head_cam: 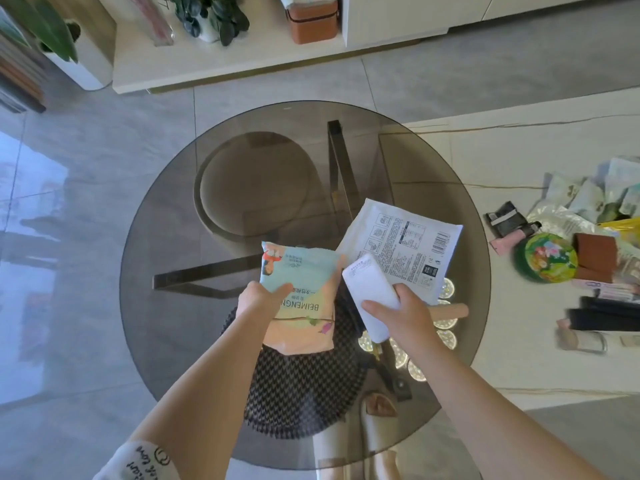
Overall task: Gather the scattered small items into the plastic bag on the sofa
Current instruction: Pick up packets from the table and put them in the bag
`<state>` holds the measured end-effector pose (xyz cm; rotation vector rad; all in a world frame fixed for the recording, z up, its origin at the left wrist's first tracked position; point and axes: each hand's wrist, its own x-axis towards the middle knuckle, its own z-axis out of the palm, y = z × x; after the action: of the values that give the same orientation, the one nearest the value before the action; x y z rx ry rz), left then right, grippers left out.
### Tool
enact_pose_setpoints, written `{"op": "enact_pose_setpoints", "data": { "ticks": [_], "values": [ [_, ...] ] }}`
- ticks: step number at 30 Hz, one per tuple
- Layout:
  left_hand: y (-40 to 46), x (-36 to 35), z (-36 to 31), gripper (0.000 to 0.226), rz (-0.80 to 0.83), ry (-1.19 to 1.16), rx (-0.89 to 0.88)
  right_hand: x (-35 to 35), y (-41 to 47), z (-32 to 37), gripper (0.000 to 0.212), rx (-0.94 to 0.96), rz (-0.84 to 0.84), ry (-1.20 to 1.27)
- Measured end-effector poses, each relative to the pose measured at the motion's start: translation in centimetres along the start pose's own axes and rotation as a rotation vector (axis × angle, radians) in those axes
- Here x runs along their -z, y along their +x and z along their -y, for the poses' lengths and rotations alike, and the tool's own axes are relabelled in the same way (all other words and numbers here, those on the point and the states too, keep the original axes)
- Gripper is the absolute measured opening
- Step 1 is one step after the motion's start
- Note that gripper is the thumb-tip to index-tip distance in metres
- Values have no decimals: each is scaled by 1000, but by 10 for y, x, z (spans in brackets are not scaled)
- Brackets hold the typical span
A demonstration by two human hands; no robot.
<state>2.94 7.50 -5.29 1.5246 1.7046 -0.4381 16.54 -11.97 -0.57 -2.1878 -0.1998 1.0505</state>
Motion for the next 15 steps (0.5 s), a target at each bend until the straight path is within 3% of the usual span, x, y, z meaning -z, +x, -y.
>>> {"op": "enact_pose_setpoints", "data": {
  "ticks": [8, 12, 15],
  "values": [
    [-93, 27, -27, 31, 65, -324, -174, 45, -66, 20, 44, -138, -17, 398],
    [-156, 35, -46, 16, 227, -456, -213, 75, -105, 30, 41, -178, -105, 510],
    [-203, 37, -62, 25, 357, -498, -232, 101, -138, 31, 41, -210, -116, 607]
  ]
}}
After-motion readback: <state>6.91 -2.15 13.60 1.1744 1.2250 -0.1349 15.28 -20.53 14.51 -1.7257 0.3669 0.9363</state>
